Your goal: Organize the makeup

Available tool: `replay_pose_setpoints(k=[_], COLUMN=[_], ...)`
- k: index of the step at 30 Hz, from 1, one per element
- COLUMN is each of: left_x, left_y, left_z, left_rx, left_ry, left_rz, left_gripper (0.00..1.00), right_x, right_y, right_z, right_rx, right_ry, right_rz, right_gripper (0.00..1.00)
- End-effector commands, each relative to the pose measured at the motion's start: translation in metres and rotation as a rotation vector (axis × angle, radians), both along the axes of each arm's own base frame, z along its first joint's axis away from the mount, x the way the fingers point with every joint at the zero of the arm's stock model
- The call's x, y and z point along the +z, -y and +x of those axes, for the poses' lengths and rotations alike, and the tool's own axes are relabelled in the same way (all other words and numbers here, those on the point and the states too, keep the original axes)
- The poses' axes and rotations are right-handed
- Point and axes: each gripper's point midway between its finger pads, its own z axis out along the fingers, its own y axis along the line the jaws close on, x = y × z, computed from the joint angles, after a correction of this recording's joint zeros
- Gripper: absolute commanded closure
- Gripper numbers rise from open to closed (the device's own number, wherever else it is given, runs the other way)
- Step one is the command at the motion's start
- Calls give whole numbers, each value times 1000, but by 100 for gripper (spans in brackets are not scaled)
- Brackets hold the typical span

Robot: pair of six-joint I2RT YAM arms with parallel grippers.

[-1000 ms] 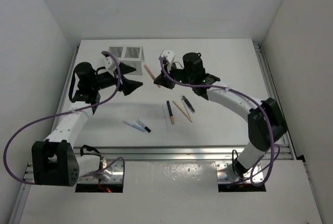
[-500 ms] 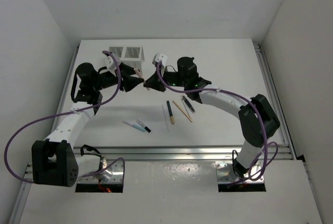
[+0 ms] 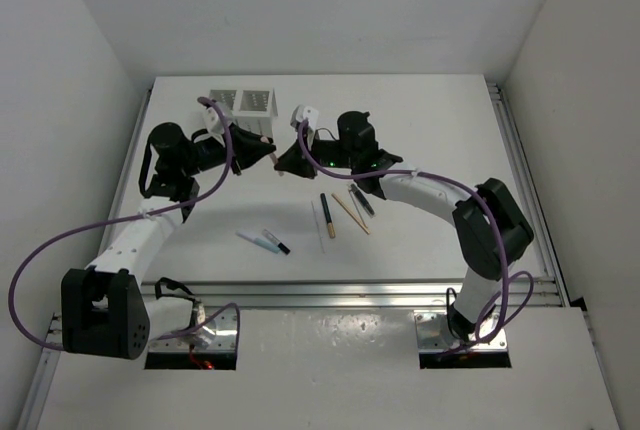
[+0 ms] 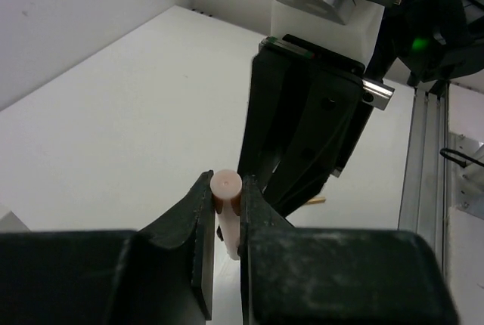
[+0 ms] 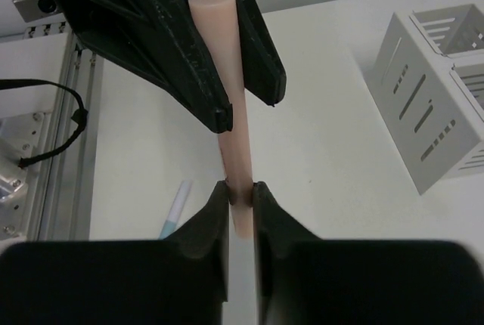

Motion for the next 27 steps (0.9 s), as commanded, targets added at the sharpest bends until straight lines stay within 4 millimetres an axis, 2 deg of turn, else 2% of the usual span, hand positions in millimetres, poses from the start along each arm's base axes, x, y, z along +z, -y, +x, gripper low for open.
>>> replay_pose_setpoints(k=[1, 3, 4, 5, 6, 7, 8, 9, 10, 11, 12, 13, 15, 16, 17, 19, 20, 23, 24, 25, 27], left_x=[-2, -5, -3, -5, 6, 1, 11, 17, 17, 36, 42, 52, 62, 53, 67, 63, 56, 45, 31, 26, 19], left_y=[-6, -10, -16, -20, -33, -33, -48, -54, -65, -80, -88, -93, -117, -120, -131, -141, -152, -168, -170, -175, -179], left_z=[9, 15, 24, 29, 42, 46, 62, 70, 84, 99, 110, 128, 152, 169, 180, 198, 216, 236, 246, 250, 257], left_rx=[51, 87, 141, 174, 257, 257, 352, 392, 438, 514, 553, 584, 680, 694, 738, 774, 811, 875, 882, 890, 885], left_ry=[46, 50, 68, 72, 119, 125, 153, 179, 200, 242, 253, 275, 306, 306, 332, 321, 303, 289, 267, 259, 257], left_rz=[30, 46, 65, 77, 98, 114, 130, 145, 169, 170, 168, 173, 187, 202, 194, 198, 205, 199, 207, 211, 204], left_gripper=[100, 100, 100, 100, 100, 100, 100, 100, 100, 100, 100, 100, 100, 100, 100, 100, 100, 100, 100, 100, 100], right_x=[23, 18, 18, 11, 7, 5, -2, -5, -8, -9, -14, -15, -27, -25, -26, -41, -44, -57, -57, -67, -72], right_y=[-6, -4, -1, 3, 8, 13, 21, 27, 40, 47, 54, 69, 88, 91, 99, 116, 124, 148, 153, 163, 168], right_z=[6, 12, 18, 24, 27, 33, 41, 44, 53, 56, 56, 64, 67, 67, 70, 72, 73, 81, 85, 84, 88], right_rx=[-10, -51, -80, -116, -136, -161, -225, -249, -304, -336, -354, -402, -446, -454, -481, -519, -542, -629, -646, -665, -678], right_ry=[48, 39, 51, 38, 35, 36, 22, 15, -4, -10, -30, -40, -69, -65, -60, -97, -111, -184, -196, -232, -247], right_rz=[61, 46, 34, 5, -24, -40, -71, -83, -99, -106, -116, -121, -153, -154, -166, -199, -211, -253, -258, -289, -307], right_gripper=[77, 40, 12, 3, 0, 0, 0, 0, 0, 0, 0, 0, 0, 0, 0, 0, 0, 0, 0, 0, 0])
